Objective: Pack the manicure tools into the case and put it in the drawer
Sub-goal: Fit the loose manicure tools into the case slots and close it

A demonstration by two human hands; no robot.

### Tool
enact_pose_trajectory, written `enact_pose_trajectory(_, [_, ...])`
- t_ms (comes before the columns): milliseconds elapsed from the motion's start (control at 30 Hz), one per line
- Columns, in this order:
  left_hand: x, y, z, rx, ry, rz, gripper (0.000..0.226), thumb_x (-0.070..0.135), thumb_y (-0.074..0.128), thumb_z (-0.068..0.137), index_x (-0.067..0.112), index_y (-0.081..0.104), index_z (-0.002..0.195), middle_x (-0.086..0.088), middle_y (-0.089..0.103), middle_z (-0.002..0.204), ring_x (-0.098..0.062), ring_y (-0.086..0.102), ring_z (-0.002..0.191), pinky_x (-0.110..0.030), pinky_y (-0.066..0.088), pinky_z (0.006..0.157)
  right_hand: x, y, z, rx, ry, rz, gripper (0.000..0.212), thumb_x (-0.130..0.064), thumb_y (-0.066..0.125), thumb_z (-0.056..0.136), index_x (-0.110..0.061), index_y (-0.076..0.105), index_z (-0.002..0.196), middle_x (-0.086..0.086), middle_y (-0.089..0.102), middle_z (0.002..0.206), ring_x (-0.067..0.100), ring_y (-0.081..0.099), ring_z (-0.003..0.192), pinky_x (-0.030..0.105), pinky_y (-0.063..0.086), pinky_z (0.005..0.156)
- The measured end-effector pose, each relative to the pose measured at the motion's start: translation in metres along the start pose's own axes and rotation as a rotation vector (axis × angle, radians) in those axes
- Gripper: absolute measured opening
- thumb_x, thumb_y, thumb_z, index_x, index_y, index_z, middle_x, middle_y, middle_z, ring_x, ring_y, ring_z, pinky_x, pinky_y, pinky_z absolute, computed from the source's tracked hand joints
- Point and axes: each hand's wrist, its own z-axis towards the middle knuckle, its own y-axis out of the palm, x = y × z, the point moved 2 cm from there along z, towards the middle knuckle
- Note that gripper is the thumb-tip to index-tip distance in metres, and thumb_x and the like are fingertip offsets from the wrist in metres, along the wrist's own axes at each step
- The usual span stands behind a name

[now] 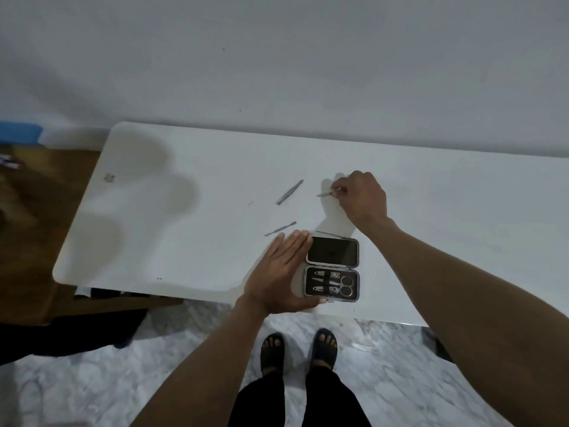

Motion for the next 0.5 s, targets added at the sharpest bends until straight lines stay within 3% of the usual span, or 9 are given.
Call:
enact_pose_trajectory(233, [-0.001, 0.001, 0.000, 0.005, -0.008, -0.009, 0.117, 0.072, 0.074, 0.077, -0.002, 0.034, 0.157, -0.014, 0.030, 0.167, -0.025, 0.021, 0.158, -0.053, 0.021, 0.127, -0.005, 0.004, -0.003, -0.012, -0.169, -0.223, 0.015, -0.011, 0.054, 0.092, -0.011, 0.067, 0.099, 0.009, 0.058, 0.105, 0.030, 0.048, 0.107, 0.037, 0.045, 0.062])
enact_pose_trajectory(500, [0.001, 0.000, 0.002, -0.027, -0.011, 0.038, 0.115, 0.077, 0.068, 0.078, -0.001, 0.035, 0.157, -0.013, 0.031, 0.167, -0.023, 0.020, 0.158, -0.051, 0.020, 0.128, -0.006, 0.012, -0.020, -0.065, -0.165, -0.366, 0.024, -0.004, 0.051, 0.089, -0.004, 0.056, 0.113, 0.016, 0.054, 0.112, 0.035, 0.050, 0.103, 0.042, 0.043, 0.073])
